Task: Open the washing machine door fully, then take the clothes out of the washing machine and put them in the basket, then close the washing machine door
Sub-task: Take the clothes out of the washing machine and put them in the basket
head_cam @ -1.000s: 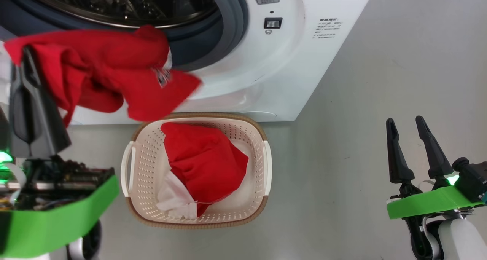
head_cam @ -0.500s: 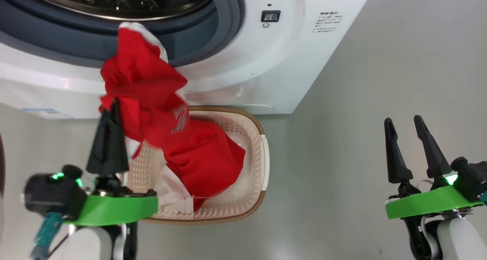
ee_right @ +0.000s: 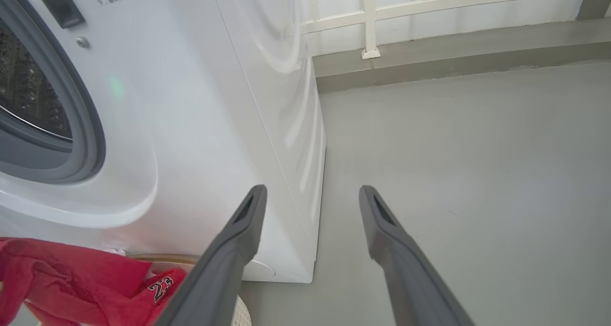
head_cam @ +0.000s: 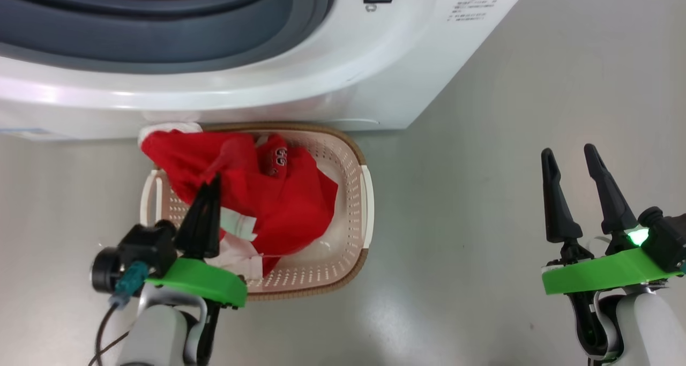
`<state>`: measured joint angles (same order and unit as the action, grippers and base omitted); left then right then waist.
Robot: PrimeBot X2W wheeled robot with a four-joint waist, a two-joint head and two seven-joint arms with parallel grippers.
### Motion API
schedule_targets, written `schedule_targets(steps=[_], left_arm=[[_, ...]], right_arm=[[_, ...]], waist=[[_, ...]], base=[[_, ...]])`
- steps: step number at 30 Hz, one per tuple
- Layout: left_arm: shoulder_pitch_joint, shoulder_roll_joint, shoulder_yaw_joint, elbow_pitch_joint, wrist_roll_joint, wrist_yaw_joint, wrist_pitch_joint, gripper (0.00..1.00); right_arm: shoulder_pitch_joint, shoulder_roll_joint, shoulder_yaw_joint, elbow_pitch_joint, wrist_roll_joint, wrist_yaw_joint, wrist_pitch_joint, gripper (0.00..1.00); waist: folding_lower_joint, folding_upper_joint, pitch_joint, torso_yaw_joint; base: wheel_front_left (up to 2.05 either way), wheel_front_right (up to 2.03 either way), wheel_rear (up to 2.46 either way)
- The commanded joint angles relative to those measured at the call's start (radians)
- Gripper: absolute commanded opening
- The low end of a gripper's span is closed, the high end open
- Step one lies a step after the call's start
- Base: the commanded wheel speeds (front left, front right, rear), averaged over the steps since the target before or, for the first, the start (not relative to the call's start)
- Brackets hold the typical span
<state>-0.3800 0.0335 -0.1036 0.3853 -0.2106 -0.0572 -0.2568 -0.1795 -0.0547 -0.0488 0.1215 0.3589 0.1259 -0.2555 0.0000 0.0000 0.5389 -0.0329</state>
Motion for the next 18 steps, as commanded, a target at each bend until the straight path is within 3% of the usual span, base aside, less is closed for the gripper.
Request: schedule_targets(steps=[1,18], left_arm=[[-0.027,0.017,0.011,0.036,0.010,-0.013,-0.005,0.00],[-0.271,0.017,0.015,0.470,0.034,-0.029,-0.005,0.00]], right_arm=[[-0.009,-0.002,0.021,-0.028,-0.008,0.005,-0.006,1.00],[-0.077,0.003,0.018,-0.054,-0.010,0.005,-0.006,1.00]], waist=[[0.0000,0.0000,0.052,-0.011],[0.0000,0.0000,0.195,-0.042]], base=[[0.00,0.00,0.00],[0.00,0.00,0.00]])
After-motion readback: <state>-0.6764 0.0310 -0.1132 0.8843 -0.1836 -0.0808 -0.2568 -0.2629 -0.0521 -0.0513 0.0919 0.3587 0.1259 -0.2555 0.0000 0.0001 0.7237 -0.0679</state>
